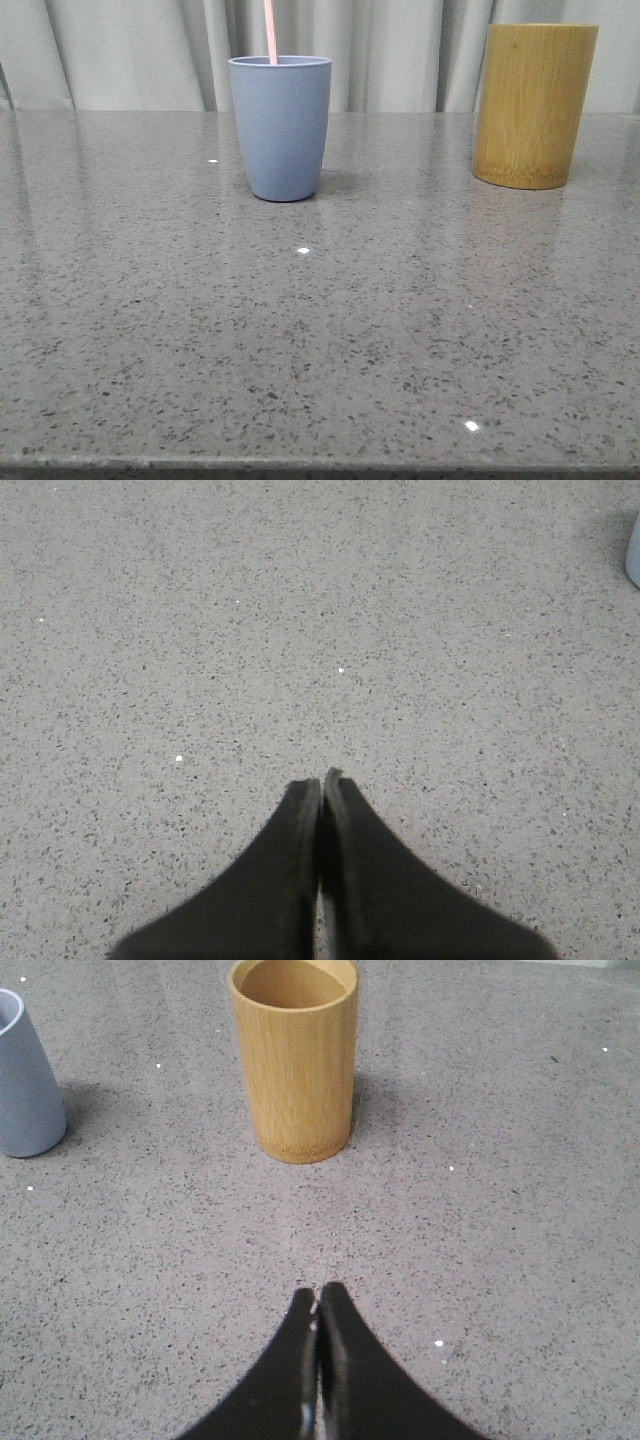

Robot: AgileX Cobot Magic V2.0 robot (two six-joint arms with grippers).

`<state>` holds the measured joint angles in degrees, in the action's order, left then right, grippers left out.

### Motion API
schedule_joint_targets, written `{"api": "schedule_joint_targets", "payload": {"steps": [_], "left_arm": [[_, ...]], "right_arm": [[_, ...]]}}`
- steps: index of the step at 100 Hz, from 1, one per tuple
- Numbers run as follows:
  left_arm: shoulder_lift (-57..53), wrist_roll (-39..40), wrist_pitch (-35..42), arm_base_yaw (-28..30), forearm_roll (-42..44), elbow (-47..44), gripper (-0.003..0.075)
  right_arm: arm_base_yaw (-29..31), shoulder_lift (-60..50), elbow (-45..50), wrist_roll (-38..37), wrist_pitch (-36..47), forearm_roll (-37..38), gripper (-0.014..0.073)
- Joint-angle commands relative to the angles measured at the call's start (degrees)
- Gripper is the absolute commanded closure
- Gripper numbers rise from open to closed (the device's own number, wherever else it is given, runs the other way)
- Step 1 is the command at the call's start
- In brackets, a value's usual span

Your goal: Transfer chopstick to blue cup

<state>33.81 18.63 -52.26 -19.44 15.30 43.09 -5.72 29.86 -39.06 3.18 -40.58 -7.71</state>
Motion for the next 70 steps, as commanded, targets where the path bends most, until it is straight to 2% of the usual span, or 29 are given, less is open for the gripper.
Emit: {"api": "schedule_joint_targets", "payload": {"steps": [1,60,70], "left_arm": [[0.1,0.65,4.04,0.05,0.54,1.57,0.0739],[0.1,0.65,4.16,0.05,0.64,1.46,0.0739],[-0.29,0.52,10.3,0.16,4.15,-0.31,0.0739]], "right_arm": [[0.25,0.08,-1.48,0.51,3.66,0.26,0.0662],[0.25,0.08,-1.48,0.51,3.66,0.26,0.0662],[0.25,0.08,-1.48,0.51,3.66,0.26,0.0662]]}}
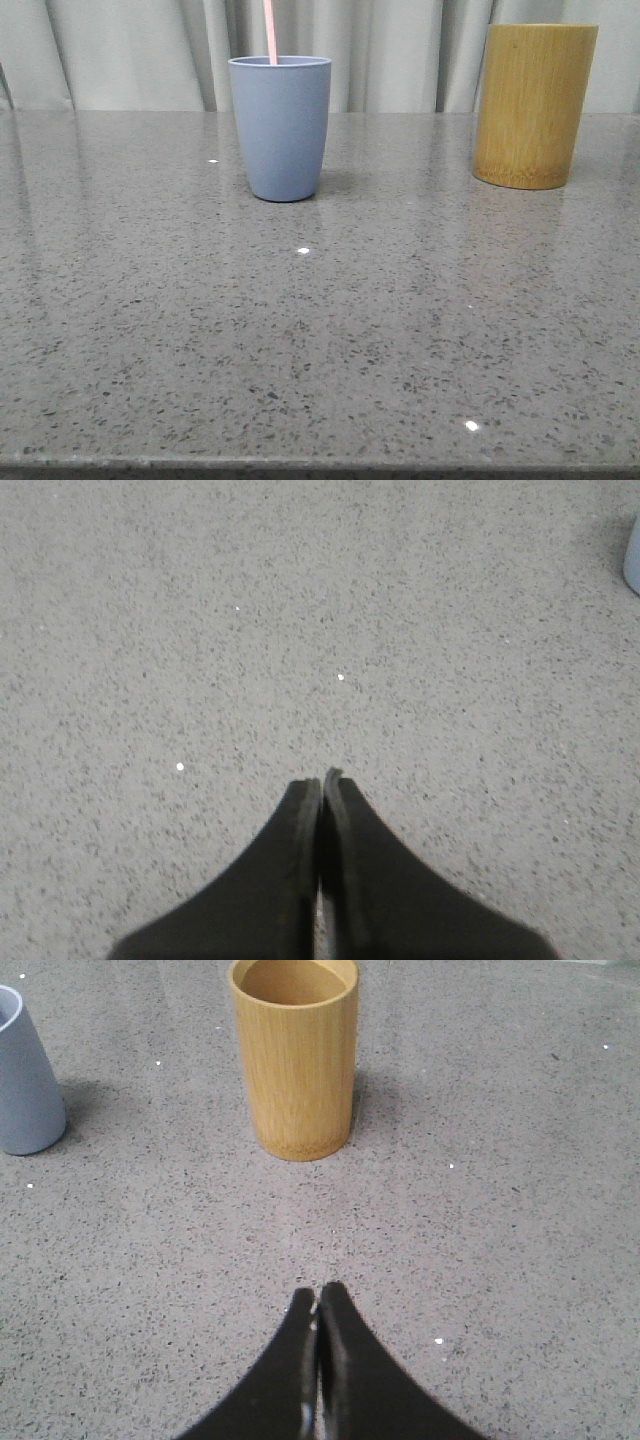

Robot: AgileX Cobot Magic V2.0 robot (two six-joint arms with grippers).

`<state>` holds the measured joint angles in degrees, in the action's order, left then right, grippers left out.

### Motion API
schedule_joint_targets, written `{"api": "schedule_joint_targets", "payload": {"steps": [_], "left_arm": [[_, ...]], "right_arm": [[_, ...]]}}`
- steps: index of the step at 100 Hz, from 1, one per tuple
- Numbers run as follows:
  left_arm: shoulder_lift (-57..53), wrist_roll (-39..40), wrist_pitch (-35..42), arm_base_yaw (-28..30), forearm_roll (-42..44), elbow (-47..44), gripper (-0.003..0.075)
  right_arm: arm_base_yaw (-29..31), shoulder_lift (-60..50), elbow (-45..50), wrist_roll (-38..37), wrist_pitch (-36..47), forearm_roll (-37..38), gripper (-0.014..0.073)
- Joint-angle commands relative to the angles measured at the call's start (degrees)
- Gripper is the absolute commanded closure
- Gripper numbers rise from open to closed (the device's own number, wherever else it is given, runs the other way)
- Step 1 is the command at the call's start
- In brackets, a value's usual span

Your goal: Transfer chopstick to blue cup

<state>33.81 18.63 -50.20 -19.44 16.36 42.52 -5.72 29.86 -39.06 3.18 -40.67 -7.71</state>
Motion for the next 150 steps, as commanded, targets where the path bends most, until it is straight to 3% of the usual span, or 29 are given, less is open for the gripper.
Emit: {"api": "schedule_joint_targets", "payload": {"steps": [1,19,36,56,82,150], "left_arm": [[-0.29,0.37,9.07,0.16,3.12,0.03,0.0739],[-4.45,-5.83,34.09,2.54,1.25,-9.84,0.0739],[-12.47,-7.85,45.17,7.64,-2.42,-21.25,0.0739],[-24.01,-7.89,45.89,13.07,-5.1,-32.33,0.0739],[-35.06,-9.84,45.89,14.65,-8.14,-41.11,0.0739],[-35.96,-10.39,45.63,14.62,-8.53,-43.09,0.0739]], "right_arm": [[0.25,0.08,-1.48,0.51,3.75,0.26,0.0662],[0.25,0.08,-1.48,0.51,3.75,0.26,0.0662],[0.25,0.08,-1.48,0.51,3.75,0.26,0.0662],[0.25,0.08,-1.48,0.51,3.75,0.26,0.0662],[0.25,0.08,-1.48,0.51,3.75,0.26,0.0662],[0.25,0.08,-1.48,0.51,3.74,0.26,0.0662]]}}
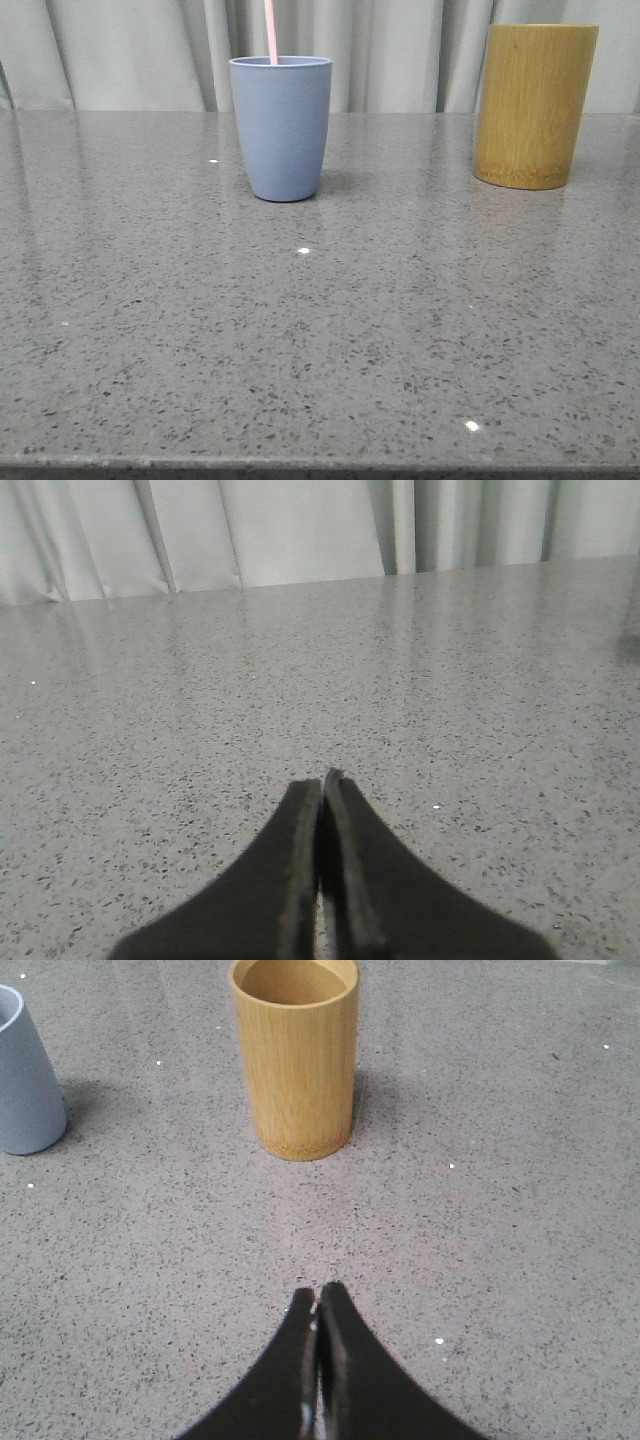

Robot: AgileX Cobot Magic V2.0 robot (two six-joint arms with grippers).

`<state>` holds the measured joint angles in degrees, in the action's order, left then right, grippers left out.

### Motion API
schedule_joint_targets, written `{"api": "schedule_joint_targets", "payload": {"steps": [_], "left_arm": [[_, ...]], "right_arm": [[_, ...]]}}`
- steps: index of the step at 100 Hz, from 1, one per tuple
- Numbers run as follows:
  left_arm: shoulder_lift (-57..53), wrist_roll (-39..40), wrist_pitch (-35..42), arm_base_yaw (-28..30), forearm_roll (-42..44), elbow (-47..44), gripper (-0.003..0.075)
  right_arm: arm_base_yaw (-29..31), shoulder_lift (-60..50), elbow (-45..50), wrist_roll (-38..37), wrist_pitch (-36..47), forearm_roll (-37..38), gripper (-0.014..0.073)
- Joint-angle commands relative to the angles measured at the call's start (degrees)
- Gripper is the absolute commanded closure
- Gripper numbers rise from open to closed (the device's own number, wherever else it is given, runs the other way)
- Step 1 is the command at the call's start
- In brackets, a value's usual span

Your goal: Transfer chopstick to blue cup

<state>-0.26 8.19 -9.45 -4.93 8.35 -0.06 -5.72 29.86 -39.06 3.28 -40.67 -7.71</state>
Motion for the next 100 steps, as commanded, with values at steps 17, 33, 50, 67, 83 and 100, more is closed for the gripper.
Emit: {"api": "schedule_joint_targets", "payload": {"steps": [17,33,50,67,83,100], "left_arm": [[-1.9,0.05,4.89,0.11,-0.53,-0.5,0.0739],[-1.9,0.05,4.89,0.11,-0.53,-0.5,0.0739],[-1.9,0.05,4.89,0.11,-0.53,-0.5,0.0739],[-1.9,0.05,4.89,0.11,-0.53,-0.5,0.0739],[-1.9,0.05,4.89,0.11,-0.53,-0.5,0.0739],[-1.9,0.05,4.89,0.11,-0.53,-0.5,0.0739]], "right_arm": [[0.25,0.08,-1.48,0.4,3.74,0.26,0.0662],[0.25,0.08,-1.48,0.4,3.74,0.26,0.0662],[0.25,0.08,-1.48,0.4,3.74,0.26,0.0662],[0.25,-0.99,0.16,0.4,5.88,0.45,0.0662],[0.25,-6.65,6.74,0.4,17.95,1.13,0.0662],[0.32,-14.64,18.43,0.4,31.36,2.62,0.0662]]}}
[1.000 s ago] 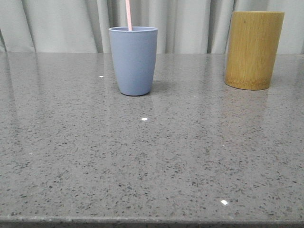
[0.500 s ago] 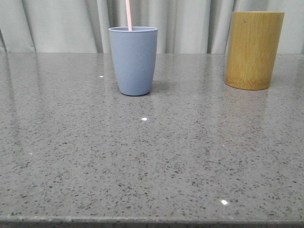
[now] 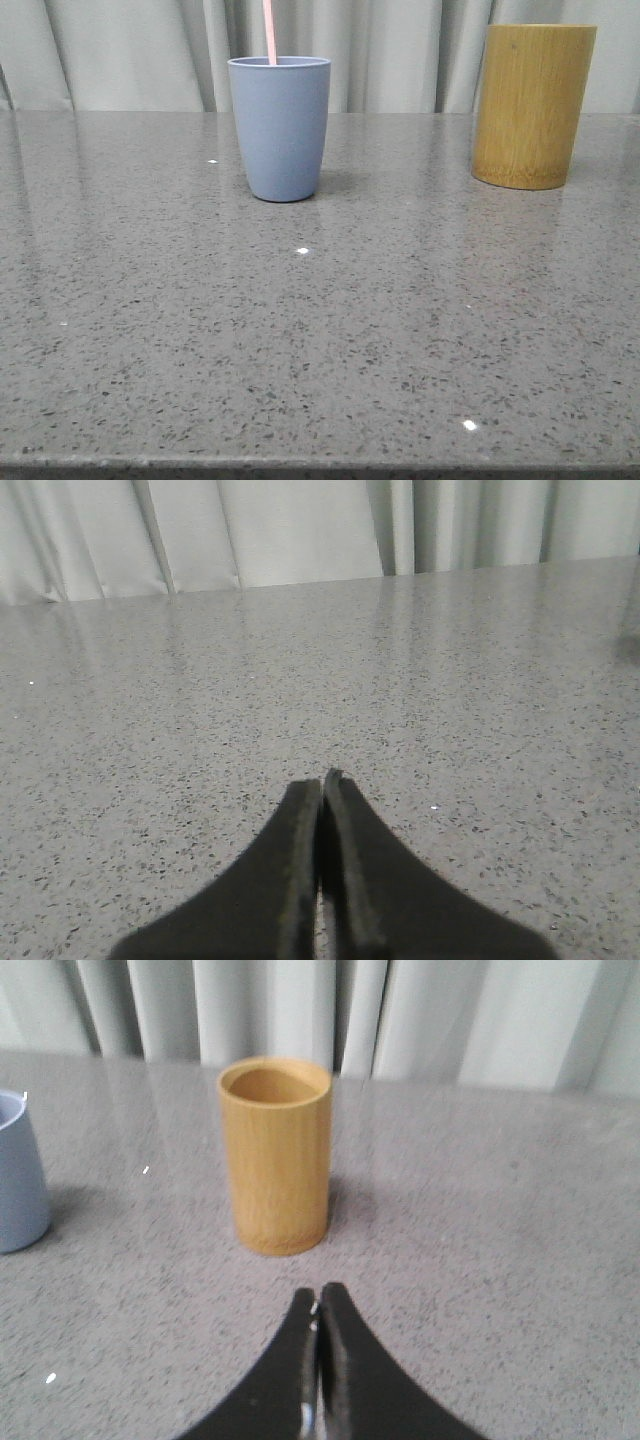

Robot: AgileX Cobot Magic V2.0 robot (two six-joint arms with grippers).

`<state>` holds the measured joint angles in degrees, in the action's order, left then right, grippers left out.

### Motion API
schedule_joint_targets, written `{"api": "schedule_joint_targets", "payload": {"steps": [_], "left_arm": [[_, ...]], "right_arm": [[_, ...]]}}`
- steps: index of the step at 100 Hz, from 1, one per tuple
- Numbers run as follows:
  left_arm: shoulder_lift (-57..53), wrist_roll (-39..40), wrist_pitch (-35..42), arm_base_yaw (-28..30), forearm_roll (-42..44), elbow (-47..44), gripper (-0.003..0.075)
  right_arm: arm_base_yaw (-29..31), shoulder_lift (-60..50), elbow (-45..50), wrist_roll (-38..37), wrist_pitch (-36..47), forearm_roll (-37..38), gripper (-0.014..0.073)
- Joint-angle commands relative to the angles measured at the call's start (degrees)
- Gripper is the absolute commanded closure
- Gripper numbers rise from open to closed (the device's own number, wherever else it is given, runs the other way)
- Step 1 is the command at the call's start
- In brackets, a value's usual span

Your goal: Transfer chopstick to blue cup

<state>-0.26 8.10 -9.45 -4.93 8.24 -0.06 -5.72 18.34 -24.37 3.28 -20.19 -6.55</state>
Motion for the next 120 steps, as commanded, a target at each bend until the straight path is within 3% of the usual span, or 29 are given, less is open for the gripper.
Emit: {"api": "schedule_joint_targets", "payload": {"steps": [1,34,59,120], "left_arm": [[-1.9,0.14,4.89,0.11,-0.41,-0.5,0.0739],[-1.9,0.14,4.89,0.11,-0.41,-0.5,0.0739],[-1.9,0.14,4.89,0.11,-0.41,-0.5,0.0739],[-1.9,0.14,4.89,0.11,-0.41,-0.5,0.0739]], "right_arm": [[0.32,-3.85,4.67,0.4,11.17,1.58,0.0662],[3.8,-20.44,18.73,0.4,13.34,2.67,0.0662],[4.26,-20.09,25.85,-0.83,21.61,2.83,0.0662],[4.26,-20.09,25.93,-1.23,21.84,2.83,0.0662]]}}
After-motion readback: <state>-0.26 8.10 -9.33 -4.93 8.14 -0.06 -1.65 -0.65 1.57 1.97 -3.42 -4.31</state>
